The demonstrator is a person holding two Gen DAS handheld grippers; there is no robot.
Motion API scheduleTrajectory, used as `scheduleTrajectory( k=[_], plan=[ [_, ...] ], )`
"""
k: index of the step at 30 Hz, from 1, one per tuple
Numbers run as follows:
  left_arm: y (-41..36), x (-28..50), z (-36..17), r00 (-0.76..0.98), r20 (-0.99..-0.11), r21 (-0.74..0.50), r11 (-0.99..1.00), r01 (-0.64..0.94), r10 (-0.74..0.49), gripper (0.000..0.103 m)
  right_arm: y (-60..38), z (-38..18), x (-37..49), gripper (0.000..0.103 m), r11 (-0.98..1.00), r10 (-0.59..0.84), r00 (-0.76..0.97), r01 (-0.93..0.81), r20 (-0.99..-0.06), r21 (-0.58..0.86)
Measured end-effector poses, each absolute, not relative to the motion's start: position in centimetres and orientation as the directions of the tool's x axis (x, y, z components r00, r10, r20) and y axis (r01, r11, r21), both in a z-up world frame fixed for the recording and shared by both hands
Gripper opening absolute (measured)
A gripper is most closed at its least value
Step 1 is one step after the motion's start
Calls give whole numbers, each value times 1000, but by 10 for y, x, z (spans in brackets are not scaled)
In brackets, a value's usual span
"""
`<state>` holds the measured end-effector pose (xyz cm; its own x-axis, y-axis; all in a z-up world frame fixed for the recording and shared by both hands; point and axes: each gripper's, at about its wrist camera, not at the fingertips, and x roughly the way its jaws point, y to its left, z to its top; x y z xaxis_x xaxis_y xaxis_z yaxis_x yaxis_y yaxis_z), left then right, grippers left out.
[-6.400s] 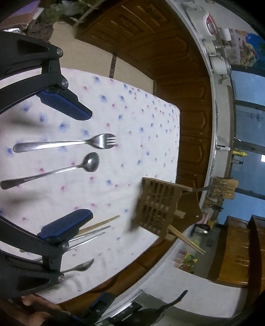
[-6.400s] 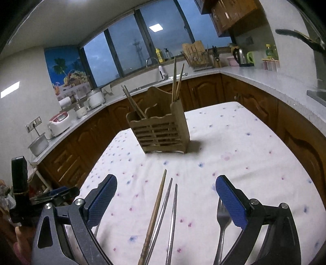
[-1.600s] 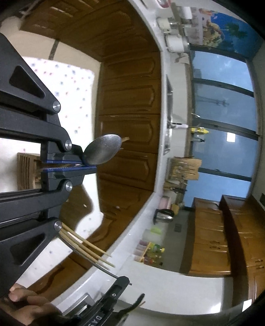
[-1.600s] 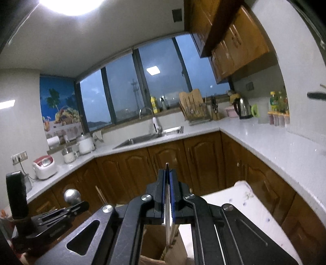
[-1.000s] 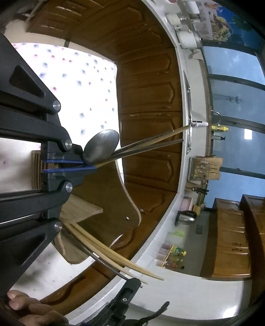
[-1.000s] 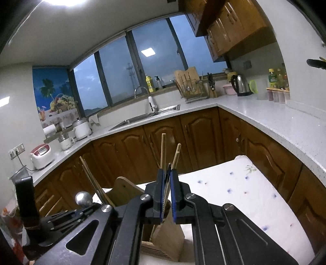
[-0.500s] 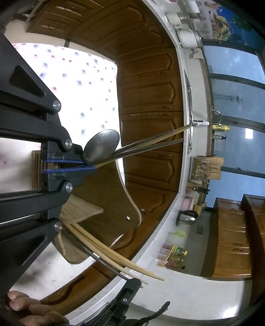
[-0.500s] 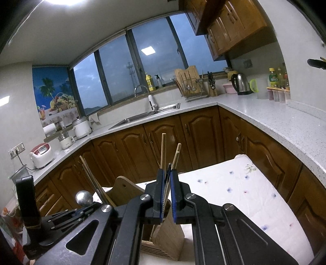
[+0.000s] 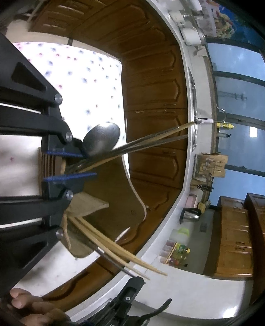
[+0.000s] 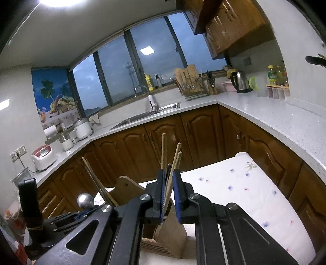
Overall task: Organize utensils
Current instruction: 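Lower the chopstick and spoon into the holder and open both tools, then withdraw both tools from the holder back over the table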
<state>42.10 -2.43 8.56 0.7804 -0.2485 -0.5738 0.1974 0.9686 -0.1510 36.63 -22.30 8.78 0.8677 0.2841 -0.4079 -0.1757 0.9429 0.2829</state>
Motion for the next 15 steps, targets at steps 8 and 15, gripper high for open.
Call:
scheduleTrajectory(
  k=[8, 15],
  plan=[
    [-29, 387, 100, 831, -514, -99, 977, 189, -213, 69, -236, 98, 349, 59, 934, 281, 887, -165, -366, 317],
    [-14, 355, 98, 833, -507, -138, 975, 174, -220, 77, -245, 100, 332, 81, 916, 313, 884, -185, -346, 356]
  ],
)
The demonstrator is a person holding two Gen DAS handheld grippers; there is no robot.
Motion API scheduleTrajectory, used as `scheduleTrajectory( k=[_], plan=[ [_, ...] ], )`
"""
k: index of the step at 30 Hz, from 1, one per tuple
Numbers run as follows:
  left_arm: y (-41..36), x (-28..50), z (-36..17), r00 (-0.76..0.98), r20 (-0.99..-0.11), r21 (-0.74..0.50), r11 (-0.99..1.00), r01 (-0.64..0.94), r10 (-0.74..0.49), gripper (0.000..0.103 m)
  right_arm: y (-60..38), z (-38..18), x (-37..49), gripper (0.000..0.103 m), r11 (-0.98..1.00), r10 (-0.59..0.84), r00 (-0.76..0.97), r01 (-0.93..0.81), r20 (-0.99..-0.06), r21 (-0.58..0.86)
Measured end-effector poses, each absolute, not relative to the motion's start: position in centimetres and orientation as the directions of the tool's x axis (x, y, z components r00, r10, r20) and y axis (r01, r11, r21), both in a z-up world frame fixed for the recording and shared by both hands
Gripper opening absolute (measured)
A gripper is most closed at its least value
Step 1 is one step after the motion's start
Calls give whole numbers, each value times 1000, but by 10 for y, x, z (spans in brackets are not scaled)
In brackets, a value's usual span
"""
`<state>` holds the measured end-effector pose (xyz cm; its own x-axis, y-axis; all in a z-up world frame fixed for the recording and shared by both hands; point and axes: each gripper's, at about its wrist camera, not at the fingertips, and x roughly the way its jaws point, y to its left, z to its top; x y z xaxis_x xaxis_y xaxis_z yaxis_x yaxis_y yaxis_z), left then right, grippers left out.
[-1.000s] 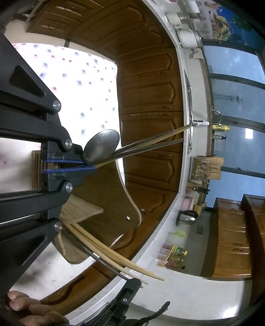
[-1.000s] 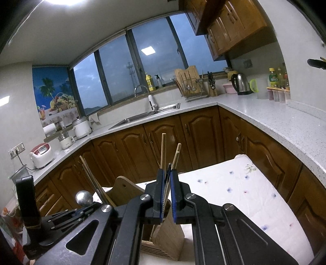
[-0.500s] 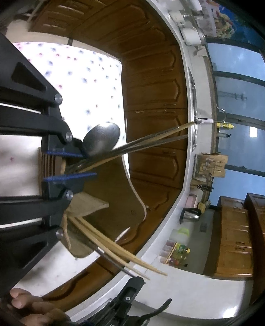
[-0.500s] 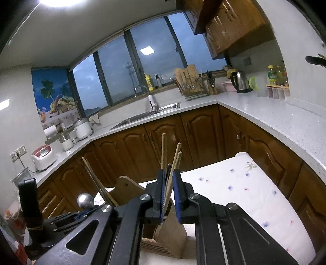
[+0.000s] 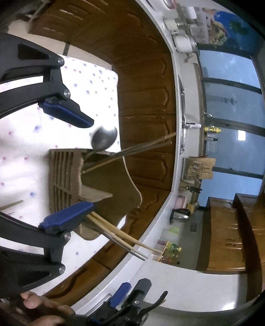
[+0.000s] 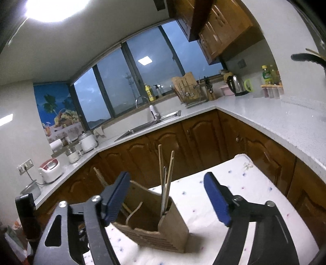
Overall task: Organize utensils
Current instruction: 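Withdraw both tools from the holder back over the table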
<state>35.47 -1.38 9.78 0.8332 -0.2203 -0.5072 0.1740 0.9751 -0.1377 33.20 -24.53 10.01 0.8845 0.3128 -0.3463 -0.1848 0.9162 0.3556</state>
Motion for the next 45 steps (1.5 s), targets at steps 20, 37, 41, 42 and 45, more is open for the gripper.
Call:
scheduleTrajectory(
  k=[20, 37, 41, 42, 45],
  plan=[
    [38, 247, 91, 850, -493, -191, 976, 103, -186, 91, -234, 74, 262, 96, 895, 383, 839, -232, -387, 381],
    [55, 155, 76, 881, -448, -189, 979, 72, -151, 97, -225, 51, 170, 102, 918, 361, 850, -253, -382, 304],
    [54, 138, 67, 893, -429, -161, 984, 73, -137, 97, -219, 46, 155, 103, 927, 356, 855, -273, -377, 257],
    [53, 134, 66, 898, -420, -155, 985, 72, -132, 97, -218, 45, 152, 103, 929, 354, 856, -276, -376, 246],
    [50, 122, 64, 913, -393, -113, 991, 72, -111, 99, -214, 47, 143, 103, 930, 356, 860, -289, -365, 227]
  ],
)
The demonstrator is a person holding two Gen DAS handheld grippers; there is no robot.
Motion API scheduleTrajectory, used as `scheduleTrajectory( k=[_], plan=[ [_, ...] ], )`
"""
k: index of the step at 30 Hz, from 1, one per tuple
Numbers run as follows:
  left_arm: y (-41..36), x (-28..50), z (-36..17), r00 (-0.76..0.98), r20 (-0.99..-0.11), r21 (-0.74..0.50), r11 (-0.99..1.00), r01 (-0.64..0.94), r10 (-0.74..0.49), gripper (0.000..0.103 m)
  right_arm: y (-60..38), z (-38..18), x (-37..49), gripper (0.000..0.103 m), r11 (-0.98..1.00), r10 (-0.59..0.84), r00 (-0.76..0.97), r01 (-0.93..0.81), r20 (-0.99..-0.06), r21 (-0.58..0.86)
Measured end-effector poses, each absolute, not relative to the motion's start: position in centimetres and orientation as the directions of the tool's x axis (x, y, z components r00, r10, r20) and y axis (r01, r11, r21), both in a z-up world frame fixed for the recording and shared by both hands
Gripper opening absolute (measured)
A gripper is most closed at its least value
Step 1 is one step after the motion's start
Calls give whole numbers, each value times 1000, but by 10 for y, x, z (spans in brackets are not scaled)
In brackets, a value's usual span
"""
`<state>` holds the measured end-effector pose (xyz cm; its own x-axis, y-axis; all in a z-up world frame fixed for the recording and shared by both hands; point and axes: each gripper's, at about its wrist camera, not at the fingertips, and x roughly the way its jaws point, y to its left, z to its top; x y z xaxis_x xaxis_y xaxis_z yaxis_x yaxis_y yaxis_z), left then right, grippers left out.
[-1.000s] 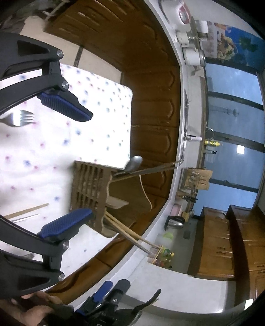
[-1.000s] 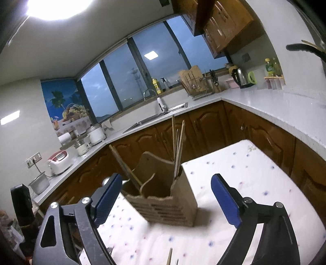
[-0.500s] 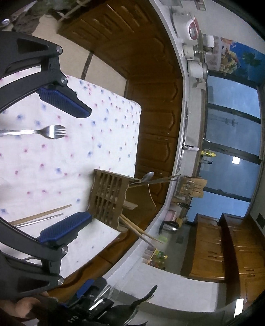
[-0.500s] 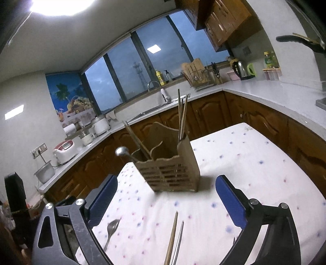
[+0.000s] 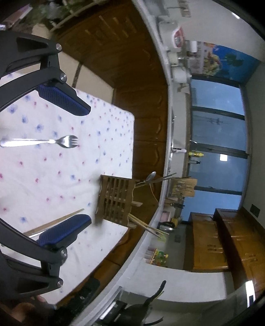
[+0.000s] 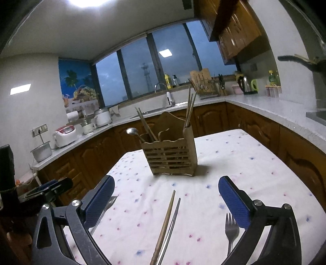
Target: Organize utensils
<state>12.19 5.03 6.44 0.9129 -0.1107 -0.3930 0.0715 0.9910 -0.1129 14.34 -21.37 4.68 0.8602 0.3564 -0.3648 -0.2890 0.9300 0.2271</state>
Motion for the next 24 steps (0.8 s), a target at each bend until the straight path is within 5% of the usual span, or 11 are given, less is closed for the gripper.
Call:
scheduleTrajectory(
  k=[7, 24],
  plan=[
    [45, 85, 72, 958, -281, -35, 998, 47, -55, 102, -210, 79, 117, 103, 939, 342, 898, -315, -276, 138],
    [33, 60, 40, 945, -326, -14, 1000, 24, -28, 102, -210, 32, 84, 103, 960, 281, 920, -273, -274, 65]
  ],
)
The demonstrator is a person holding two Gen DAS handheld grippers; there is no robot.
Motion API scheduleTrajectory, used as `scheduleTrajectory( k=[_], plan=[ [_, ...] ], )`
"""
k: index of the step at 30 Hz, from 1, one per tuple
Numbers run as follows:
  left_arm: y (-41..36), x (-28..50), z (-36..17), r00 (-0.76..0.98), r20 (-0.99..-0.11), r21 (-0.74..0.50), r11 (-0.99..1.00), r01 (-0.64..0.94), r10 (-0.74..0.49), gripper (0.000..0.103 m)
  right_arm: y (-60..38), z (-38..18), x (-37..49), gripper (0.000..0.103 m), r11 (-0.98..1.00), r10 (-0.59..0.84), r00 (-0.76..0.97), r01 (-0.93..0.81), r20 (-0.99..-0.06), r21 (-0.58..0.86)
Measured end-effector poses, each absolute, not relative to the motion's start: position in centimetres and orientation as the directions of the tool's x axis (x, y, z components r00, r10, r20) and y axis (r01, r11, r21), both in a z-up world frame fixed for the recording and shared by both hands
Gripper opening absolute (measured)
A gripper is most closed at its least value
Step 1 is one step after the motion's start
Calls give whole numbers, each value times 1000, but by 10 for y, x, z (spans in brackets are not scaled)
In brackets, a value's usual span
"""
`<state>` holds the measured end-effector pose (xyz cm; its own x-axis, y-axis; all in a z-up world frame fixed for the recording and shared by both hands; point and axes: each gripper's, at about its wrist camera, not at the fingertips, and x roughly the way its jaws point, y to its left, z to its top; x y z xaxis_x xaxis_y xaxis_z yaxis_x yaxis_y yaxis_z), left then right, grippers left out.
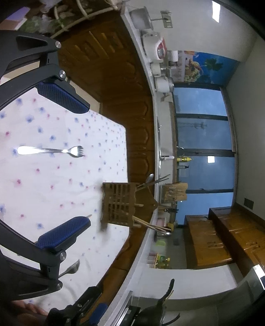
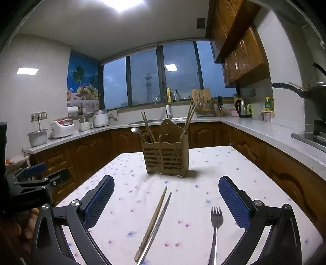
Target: Organize utensils
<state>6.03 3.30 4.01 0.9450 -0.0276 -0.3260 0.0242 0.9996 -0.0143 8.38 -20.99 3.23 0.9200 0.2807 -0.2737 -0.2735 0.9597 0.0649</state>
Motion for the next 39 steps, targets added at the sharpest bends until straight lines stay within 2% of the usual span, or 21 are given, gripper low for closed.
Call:
scheduleTrajectory(
  k=[6, 39],
  plan=[
    [29, 54, 37, 944, -330, 21, 1000, 21, -13, 102, -213, 31, 77, 103, 968, 251, 936, -245, -248, 53],
    [33, 47, 36, 947, -321, 51, 999, 10, 7, 102, -215, 27, 81, 103, 960, 278, 916, -256, -290, 111]
  ],
)
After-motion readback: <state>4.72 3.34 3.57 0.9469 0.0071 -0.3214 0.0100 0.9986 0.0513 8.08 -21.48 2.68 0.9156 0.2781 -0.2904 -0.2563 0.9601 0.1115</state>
